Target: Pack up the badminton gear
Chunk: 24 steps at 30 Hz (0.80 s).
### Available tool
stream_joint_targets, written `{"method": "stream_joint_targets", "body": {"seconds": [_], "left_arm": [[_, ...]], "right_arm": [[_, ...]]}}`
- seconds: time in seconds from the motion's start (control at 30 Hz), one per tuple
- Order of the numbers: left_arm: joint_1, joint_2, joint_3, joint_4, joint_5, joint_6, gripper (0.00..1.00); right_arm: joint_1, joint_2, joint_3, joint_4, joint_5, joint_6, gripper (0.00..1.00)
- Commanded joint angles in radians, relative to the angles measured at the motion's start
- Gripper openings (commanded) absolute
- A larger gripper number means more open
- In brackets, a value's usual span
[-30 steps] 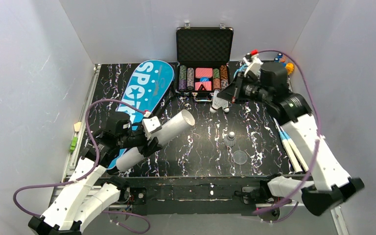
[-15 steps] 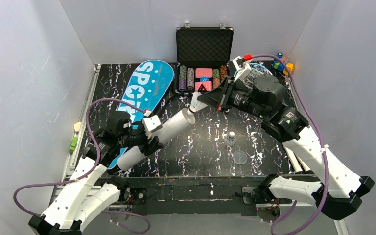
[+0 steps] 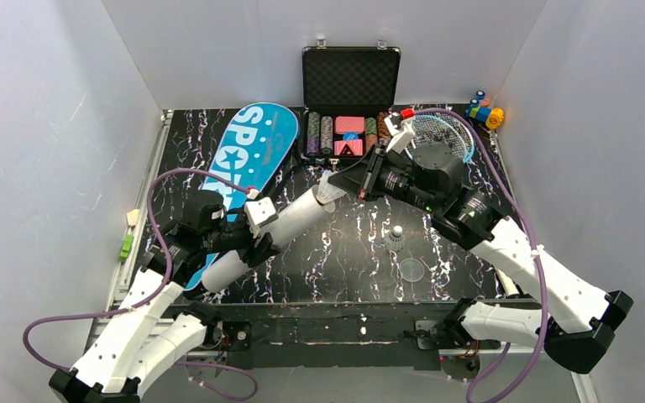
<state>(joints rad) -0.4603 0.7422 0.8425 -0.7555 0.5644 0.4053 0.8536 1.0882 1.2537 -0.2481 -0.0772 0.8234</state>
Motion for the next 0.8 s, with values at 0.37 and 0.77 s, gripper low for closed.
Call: {"method": "stream_joint_targets", "body": {"seconds": [0.37, 0.77], "left_arm": [[0.003, -0.024, 0.047, 0.03, 0.034, -0.011, 0.28], [0.003, -0.045, 0.072, 0.007, 0.069, 0.011, 0.27]], "right_arm": [[0.024, -0.05, 0.036, -0.047, -0.037, 0.014, 0.5], [-0.024, 0.011, 0.091, -0.266, 0.023, -0.082, 0.5]]}}
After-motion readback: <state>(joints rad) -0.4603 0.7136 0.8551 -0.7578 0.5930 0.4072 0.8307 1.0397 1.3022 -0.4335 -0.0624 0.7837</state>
